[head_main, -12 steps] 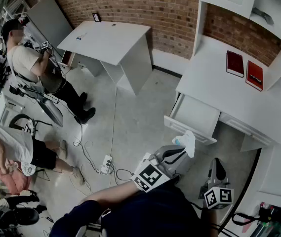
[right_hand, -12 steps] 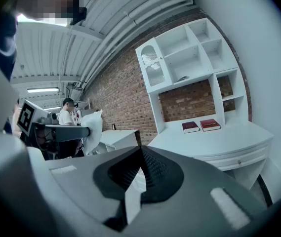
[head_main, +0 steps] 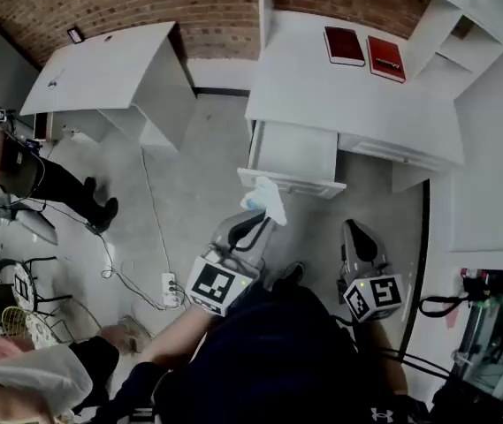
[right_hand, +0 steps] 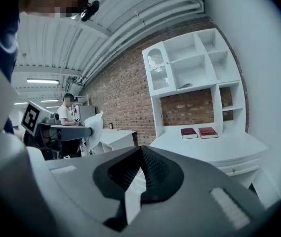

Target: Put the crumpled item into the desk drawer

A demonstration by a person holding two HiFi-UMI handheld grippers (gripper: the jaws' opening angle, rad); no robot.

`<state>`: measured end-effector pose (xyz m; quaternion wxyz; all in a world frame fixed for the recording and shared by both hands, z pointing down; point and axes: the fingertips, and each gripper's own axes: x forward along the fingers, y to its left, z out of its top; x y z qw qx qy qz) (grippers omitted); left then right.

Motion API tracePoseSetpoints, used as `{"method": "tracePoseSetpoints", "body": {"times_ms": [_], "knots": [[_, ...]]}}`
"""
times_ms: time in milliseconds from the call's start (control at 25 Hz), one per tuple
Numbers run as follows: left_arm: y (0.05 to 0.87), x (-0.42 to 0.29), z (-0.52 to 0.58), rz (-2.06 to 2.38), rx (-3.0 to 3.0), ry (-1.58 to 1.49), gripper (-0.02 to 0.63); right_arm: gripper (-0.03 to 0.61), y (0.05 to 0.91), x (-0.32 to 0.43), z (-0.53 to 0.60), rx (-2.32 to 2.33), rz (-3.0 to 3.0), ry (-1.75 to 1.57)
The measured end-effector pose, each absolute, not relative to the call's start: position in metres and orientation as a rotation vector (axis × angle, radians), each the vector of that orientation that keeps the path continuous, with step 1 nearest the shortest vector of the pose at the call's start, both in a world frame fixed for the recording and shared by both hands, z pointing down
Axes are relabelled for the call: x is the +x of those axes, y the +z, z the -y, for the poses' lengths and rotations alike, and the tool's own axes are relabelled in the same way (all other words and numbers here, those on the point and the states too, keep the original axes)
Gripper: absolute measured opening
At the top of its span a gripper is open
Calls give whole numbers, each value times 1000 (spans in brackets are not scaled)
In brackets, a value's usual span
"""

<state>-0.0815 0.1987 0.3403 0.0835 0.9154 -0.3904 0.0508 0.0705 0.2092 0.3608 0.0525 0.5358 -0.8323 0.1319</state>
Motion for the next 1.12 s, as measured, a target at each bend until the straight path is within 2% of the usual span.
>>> {"method": "tracePoseSetpoints", "body": {"times_ms": [240, 560, 720, 1120], "knots": [[349, -76, -194, 1119, 2780, 177, 23, 3, 356, 87, -209, 1721, 2491, 415], [356, -124, -184, 1074, 2732, 142, 23, 2, 352, 50, -203, 1773, 2416, 401], [372, -148, -177, 1047, 2685, 224, 23, 2, 353, 36, -200, 1792, 2384, 391], [377, -151, -152, 1001, 2738, 154, 23, 3, 362, 35, -188, 1847, 2328, 427]]}}
